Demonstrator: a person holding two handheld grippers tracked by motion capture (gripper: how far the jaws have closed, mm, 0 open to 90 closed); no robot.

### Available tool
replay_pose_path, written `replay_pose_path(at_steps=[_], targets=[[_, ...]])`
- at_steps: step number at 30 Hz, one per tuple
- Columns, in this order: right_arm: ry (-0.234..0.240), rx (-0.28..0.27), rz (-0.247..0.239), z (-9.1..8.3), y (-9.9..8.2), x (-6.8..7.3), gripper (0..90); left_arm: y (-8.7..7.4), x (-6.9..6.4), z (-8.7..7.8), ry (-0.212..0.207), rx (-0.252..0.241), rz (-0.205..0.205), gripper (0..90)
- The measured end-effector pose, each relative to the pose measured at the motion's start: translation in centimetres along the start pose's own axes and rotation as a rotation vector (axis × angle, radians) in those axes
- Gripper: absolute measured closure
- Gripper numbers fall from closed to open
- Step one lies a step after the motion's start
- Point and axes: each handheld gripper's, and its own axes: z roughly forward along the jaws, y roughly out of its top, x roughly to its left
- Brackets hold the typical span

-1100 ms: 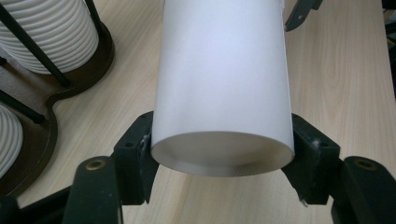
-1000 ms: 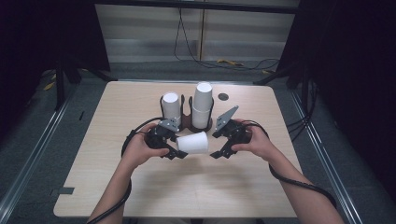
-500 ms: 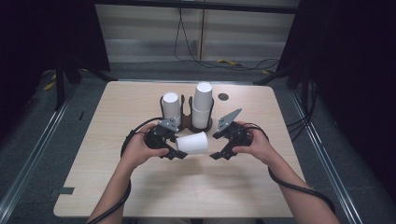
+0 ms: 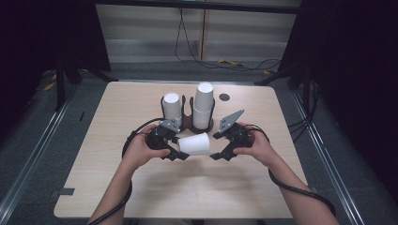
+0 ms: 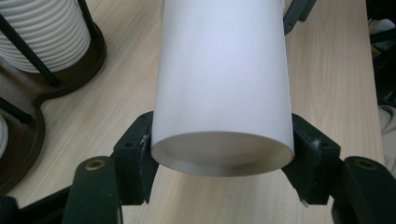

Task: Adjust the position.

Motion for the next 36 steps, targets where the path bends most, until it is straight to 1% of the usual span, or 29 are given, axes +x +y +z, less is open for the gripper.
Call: replay_pose_path(at_steps=[2, 3, 5, 6, 9, 12, 14, 15, 16, 17, 19, 20, 21, 23, 25, 30, 31, 32, 36], targets=[[0.000, -0.005, 0.001, 0.04, 0.01, 0.02, 13.4, 0.00, 0.01, -0.02, 0.002, -0.003, 0.001, 34.9], [0.002, -0.010, 0.003, 0.06, 0.00, 0.05, 13.3, 0.01, 0.09, -0.08, 0.002, 0.003, 0.009, 34.9], [-0.003, -0.019, 0.002, 0.10, -0.03, 0.11, 13.4, -0.05, 0.08, -0.06, 0.001, -0.008, -0.002, 34.9], [0.004, -0.021, 0.003, 0.14, -0.06, 0.12, 13.3, -0.06, 0.10, -0.05, 0.000, -0.010, -0.002, 34.9], [-0.008, -0.031, -0.004, 0.28, -0.18, 0.17, 13.3, -0.04, 0.07, -0.06, -0.003, -0.010, 0.000, 34.9], [-0.011, -0.053, 0.004, 0.30, -0.21, 0.18, 13.1, 0.04, 0.05, -0.06, -0.007, -0.009, 0.004, 34.9], [-0.003, -0.067, 0.004, 0.32, -0.23, 0.19, 13.1, 0.03, 0.09, -0.04, -0.009, -0.010, 0.004, 34.9], [-0.002, -0.071, 0.002, 0.32, -0.22, 0.24, 13.1, 0.01, 0.01, -0.01, -0.005, -0.013, -0.008, 34.8], [-0.004, -0.075, -0.002, 0.36, -0.22, 0.30, 13.1, -0.01, 0.04, 0.00, -0.008, -0.012, -0.008, 34.8], [-0.002, -0.080, 0.000, 0.37, -0.23, 0.32, 13.1, -0.02, 0.13, -0.01, -0.008, -0.005, 0.003, 34.8], [0.006, -0.090, 0.000, 0.39, -0.27, 0.40, 12.9, -0.02, 0.14, -0.01, -0.009, -0.002, 0.002, 34.8], [0.001, -0.096, -0.005, 0.41, -0.28, 0.46, 12.9, -0.03, 0.10, 0.07, -0.012, -0.008, -0.003, 34.8], [0.005, -0.104, -0.007, 0.43, -0.32, 0.48, 12.8, -0.04, 0.11, 0.10, -0.012, -0.011, -0.005, 34.8], [0.009, -0.117, -0.002, 0.53, -0.39, 0.49, 12.7, -0.02, 0.15, 0.14, -0.017, -0.012, 0.001, 34.8], [0.012, -0.129, 0.002, 0.64, -0.47, 0.49, 12.7, -0.02, 0.14, 0.17, -0.015, -0.016, -0.002, 34.8], [0.022, -0.140, 0.005, 0.82, -0.51, 0.48, 12.7, -0.05, 0.19, 0.19, -0.018, -0.016, -0.006, 34.8], [0.023, -0.143, 0.002, 0.81, -0.49, 0.48, 12.7, 0.00, 0.30, 0.15, -0.020, -0.003, 0.001, 34.8], [0.021, -0.146, 0.005, 0.81, -0.46, 0.50, 12.7, -0.04, 0.25, 0.28, -0.021, -0.015, -0.007, 34.8], [0.024, -0.149, 0.007, 0.87, -0.40, 0.47, 12.7, 0.00, 0.30, 0.41, -0.024, -0.016, -0.002, 34.8]])
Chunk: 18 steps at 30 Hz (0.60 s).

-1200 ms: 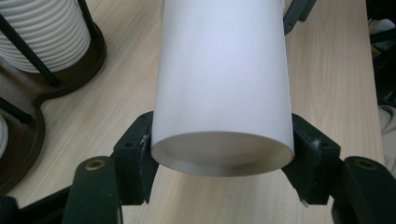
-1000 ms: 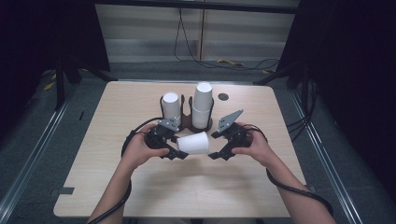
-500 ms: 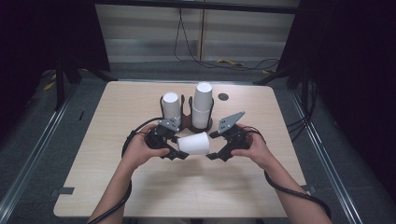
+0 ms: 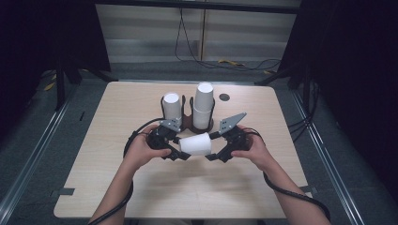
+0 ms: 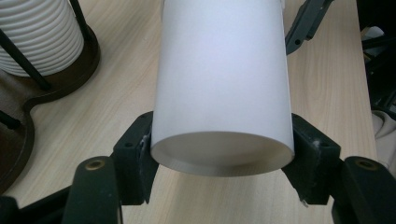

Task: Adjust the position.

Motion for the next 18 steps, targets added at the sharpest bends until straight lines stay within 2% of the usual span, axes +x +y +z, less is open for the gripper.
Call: replay_pose_path(at_steps=[13, 18], targets=[[0.006, -0.011, -0.007, 0.23, -0.07, -0.06, 12.6, 0.28, -0.07, 0.40, -0.017, -0.003, -0.007, 34.8], [0.000, -0.018, -0.004, -0.03, -0.03, -0.10, 12.6, 0.74, -0.12, 0.42, -0.021, 0.000, 0.009, 34.8]])
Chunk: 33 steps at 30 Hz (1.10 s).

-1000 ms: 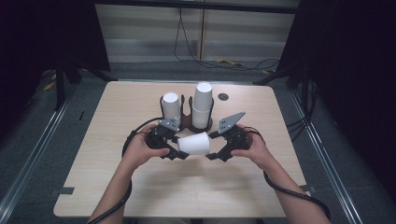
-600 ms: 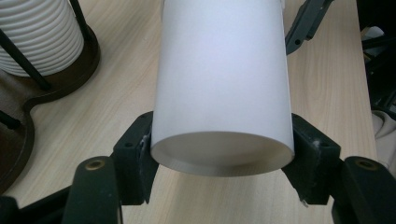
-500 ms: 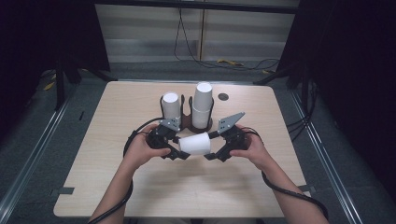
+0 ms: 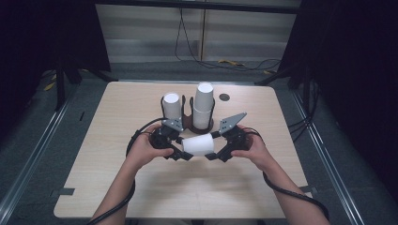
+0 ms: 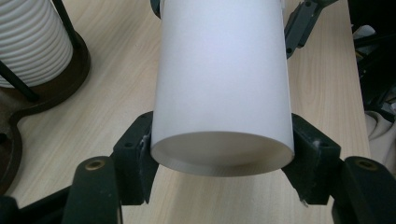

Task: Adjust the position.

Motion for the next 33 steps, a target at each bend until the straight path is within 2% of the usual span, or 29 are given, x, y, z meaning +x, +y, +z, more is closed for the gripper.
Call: replay_pose_path(at_steps=[18, 21, 33], targets=[[-0.015, -0.021, 0.001, -0.52, -0.02, 0.05, 12.4, 0.59, 0.17, -0.12, -0.026, -0.012, 0.013, 34.7], [-0.013, -0.023, -0.001, -0.51, -0.06, 0.06, 12.4, 0.57, 0.20, -0.02, -0.034, -0.024, 0.008, 34.7], [-0.002, -0.029, -0.008, -0.59, 0.04, 0.16, 11.8, 0.97, 0.13, 0.39, -0.049, -0.018, 0.021, 34.8]])
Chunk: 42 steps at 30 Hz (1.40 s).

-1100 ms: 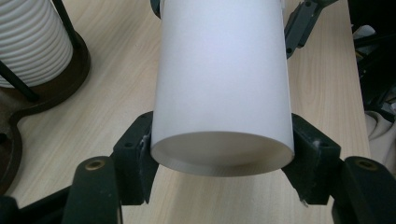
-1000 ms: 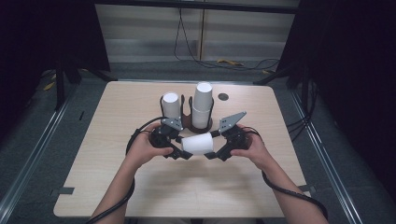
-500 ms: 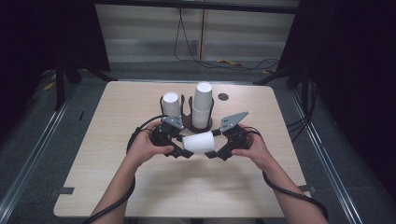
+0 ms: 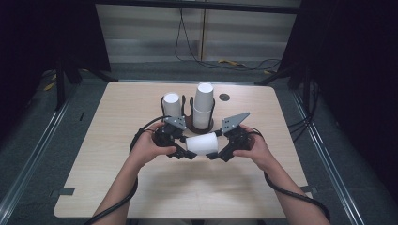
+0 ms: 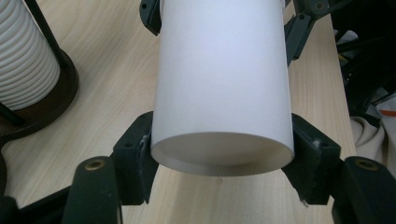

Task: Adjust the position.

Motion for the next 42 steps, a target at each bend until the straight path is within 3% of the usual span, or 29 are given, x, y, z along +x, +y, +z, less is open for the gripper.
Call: replay_pose_path(at_steps=[29, 42], targets=[[0.012, 0.013, -0.030, 0.22, -0.19, 0.12, 16.4, 0.09, 0.16, 0.71, -0.010, 0.027, 0.017, 34.4], [0.013, 0.022, -0.038, 0.12, -0.37, 0.18, 19.4, -0.02, -0.12, 0.98, 0.035, 0.047, 0.056, 28.6]])
